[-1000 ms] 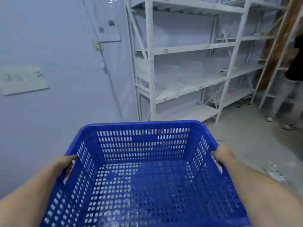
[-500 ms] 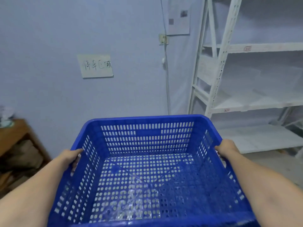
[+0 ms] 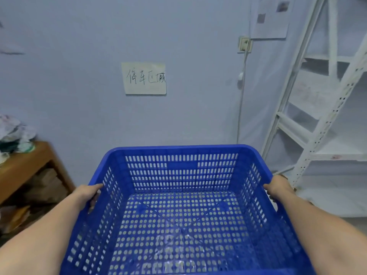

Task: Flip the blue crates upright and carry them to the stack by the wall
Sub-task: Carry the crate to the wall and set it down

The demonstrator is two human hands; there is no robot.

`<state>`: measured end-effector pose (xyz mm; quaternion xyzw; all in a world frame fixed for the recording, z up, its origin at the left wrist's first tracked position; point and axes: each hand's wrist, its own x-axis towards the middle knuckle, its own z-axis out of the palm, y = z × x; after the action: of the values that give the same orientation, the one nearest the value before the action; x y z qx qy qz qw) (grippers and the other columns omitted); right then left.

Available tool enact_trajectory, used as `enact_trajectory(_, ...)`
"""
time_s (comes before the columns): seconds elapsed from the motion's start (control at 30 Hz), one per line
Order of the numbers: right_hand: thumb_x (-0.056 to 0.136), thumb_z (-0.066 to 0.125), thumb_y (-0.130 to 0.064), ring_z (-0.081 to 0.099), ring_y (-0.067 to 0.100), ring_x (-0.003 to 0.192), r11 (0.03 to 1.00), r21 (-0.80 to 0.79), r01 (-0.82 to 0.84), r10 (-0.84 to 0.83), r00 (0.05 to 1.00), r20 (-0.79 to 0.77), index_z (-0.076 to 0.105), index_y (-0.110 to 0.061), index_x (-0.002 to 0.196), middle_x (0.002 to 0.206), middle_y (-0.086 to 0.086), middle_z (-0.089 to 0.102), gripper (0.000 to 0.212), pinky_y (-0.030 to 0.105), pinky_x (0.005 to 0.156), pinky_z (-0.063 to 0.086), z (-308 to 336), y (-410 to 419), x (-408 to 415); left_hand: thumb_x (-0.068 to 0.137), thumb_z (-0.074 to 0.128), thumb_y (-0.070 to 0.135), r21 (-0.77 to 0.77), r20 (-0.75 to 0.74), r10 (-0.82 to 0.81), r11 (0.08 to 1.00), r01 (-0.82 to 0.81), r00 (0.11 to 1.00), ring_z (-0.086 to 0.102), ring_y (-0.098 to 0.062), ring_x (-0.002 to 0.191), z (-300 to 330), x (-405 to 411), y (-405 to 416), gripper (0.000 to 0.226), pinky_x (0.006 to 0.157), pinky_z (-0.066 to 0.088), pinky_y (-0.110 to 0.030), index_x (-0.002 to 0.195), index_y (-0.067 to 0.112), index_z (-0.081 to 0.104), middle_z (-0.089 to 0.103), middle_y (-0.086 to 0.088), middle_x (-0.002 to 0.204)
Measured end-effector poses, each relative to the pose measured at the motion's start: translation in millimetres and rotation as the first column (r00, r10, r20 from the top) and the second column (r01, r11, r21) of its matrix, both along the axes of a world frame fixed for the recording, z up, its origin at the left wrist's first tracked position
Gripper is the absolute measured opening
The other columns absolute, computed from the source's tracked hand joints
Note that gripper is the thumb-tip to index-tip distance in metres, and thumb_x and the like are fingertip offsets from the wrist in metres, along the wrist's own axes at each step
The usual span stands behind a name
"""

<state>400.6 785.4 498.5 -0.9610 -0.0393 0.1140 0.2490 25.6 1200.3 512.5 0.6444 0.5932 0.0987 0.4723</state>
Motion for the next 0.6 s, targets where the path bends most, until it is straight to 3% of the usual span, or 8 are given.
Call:
enact_trajectory(0.2,0.083,0.061,-0.013,0.068,0.034,0.071,0.997,-0.039,0.065,-0.066,0.998,-0.011,0.057,-0.001,0.073,0.076,0.020,0.066,0.016,0.041,0.069,0.059,-7.1,74.4,25.8,0.098,0.047,0.023,-0.086,0.053,-0.055,0.994,0.059,0.997,0.031,-0.018,0.013,-5.3,43.3,93.9,0.049,0.026,0.031,-0.014,0.053,0.006,0.038,0.033,-0.007,0.024)
enact_trajectory(0.27,0.083,0.063,-0.015,0.067,0.035,0.072,0.996,-0.039,0.083,-0.083,0.996,-0.018,0.060,0.001,0.079,0.078,0.021,0.067,0.017,0.042,0.069,0.058,-10.5,95.3,35.7,0.099,0.045,0.025,-0.110,0.066,-0.057,0.992,0.064,0.996,0.029,-0.018,0.011,-10.4,59.2,117.8,0.049,0.026,0.029,-0.012,0.054,0.008,0.036,0.030,-0.006,0.021)
enact_trajectory(0.37,0.084,0.061,-0.018,0.059,0.030,0.066,0.996,-0.070,0.051,-0.053,0.998,-0.024,0.062,0.002,0.084,0.080,0.018,0.065,0.020,0.032,0.060,0.047,-16.5,128.8,53.3,0.099,0.045,0.026,-0.126,0.061,-0.041,0.991,0.048,0.997,0.029,-0.017,0.011,-27.7,86.7,156.9,0.050,0.027,0.026,-0.007,0.053,0.008,0.036,0.031,-0.006,0.021)
enact_trajectory(0.43,0.085,0.061,-0.018,0.056,0.027,0.062,0.996,-0.077,0.034,-0.038,0.998,-0.050,0.063,0.003,0.087,0.083,0.018,0.065,0.021,0.031,0.058,0.044,-28.1,149.9,71.3,0.099,0.046,0.026,-0.136,0.039,-0.037,0.990,0.042,0.999,0.029,-0.017,0.011,-42.6,104.6,176.3,0.050,0.028,0.026,-0.007,0.053,0.007,0.037,0.031,-0.005,0.021)
enact_trajectory(0.6,0.087,0.059,-0.015,0.065,0.035,0.073,0.997,-0.068,0.032,-0.040,0.992,-0.116,0.062,0.003,0.083,0.084,0.024,0.068,0.019,0.042,0.071,0.057,-74.8,209.8,132.5,0.098,0.046,0.032,-0.172,-0.063,-0.011,0.985,0.000,0.998,0.032,-0.019,0.015,-85.0,155.4,228.5,0.054,0.031,0.033,-0.017,0.051,0.006,0.038,0.034,-0.008,0.025)
